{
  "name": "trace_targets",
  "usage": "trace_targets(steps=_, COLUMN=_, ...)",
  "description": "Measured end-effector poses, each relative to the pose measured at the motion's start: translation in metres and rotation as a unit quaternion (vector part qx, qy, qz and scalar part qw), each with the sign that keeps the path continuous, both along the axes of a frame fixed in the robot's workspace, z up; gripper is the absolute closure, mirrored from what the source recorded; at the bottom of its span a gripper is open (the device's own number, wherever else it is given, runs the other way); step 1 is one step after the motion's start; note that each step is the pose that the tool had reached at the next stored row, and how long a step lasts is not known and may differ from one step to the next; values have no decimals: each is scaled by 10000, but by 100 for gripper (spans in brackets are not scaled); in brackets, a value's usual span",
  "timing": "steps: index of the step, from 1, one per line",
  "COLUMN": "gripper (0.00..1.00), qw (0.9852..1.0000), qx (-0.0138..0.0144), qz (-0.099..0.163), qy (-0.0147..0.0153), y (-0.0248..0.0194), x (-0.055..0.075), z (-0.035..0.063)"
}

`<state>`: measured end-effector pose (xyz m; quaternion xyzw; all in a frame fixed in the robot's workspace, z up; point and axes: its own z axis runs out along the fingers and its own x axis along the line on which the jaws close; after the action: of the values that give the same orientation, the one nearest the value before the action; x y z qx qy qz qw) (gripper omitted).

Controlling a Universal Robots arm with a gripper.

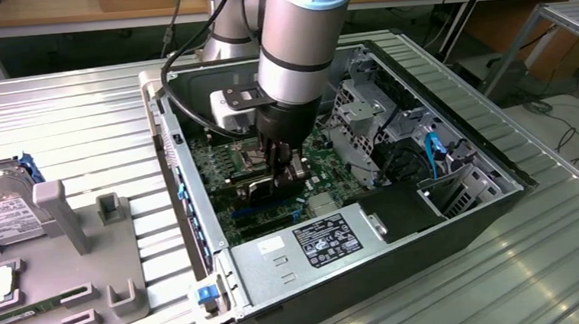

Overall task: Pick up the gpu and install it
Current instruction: 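Insert the gpu into the slot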

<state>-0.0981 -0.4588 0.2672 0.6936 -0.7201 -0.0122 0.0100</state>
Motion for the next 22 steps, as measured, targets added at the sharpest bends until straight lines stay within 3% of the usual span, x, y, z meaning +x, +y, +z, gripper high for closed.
trace_targets(steps=22, gripper=73, qw=10000, qx=2, qz=17, qy=-3, y=31, x=-32, z=-16)
